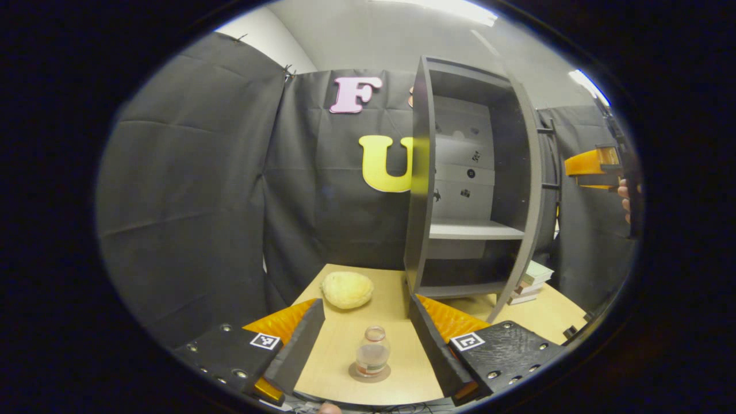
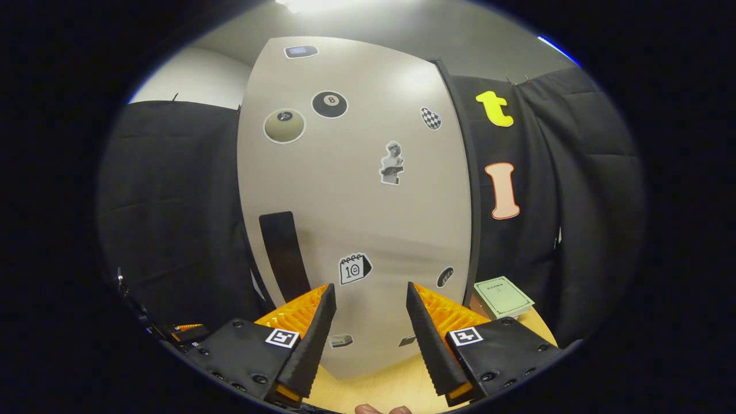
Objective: Open the cabinet door with the right hand, grasp the bottle in the cabinet with the left hand and place it on the coaster, then close the cabinet door with the right hand.
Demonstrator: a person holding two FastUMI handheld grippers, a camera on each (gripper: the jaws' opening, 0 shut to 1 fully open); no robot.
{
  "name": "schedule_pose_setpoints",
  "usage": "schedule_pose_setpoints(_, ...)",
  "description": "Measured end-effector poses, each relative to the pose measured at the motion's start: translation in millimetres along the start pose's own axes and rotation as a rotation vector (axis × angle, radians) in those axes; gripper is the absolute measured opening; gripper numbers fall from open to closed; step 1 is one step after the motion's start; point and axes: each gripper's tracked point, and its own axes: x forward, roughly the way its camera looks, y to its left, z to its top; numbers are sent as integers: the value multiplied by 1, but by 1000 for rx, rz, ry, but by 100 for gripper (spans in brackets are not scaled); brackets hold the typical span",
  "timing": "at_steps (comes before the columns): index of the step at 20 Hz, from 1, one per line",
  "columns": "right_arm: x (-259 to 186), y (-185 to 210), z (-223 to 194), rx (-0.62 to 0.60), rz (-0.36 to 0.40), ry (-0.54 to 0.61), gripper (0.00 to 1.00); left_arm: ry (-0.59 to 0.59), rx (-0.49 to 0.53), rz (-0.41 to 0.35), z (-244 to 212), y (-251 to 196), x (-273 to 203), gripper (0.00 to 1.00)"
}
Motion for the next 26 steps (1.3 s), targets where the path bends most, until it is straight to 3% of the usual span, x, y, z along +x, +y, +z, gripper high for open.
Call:
schedule_pose_setpoints(6, -16, -54, -23, 36, -122, 30, 80, -12, -8, -46, 4, -9, 10, 89)
schedule_pose_setpoints(11, -26, -102, -45, 83, -177, 61, 80, -9, 9, -55, 7, -13, 12, 89)
schedule_pose_setpoints(18, -18, -164, -38, 72, -152, 42, 80, -92, 64, 8, 23, -15, 9, 92)
schedule_pose_setpoints(26, 2, -184, -36, 61, -160, -1, 80, -166, 48, -48, 45, -45, 14, 89)
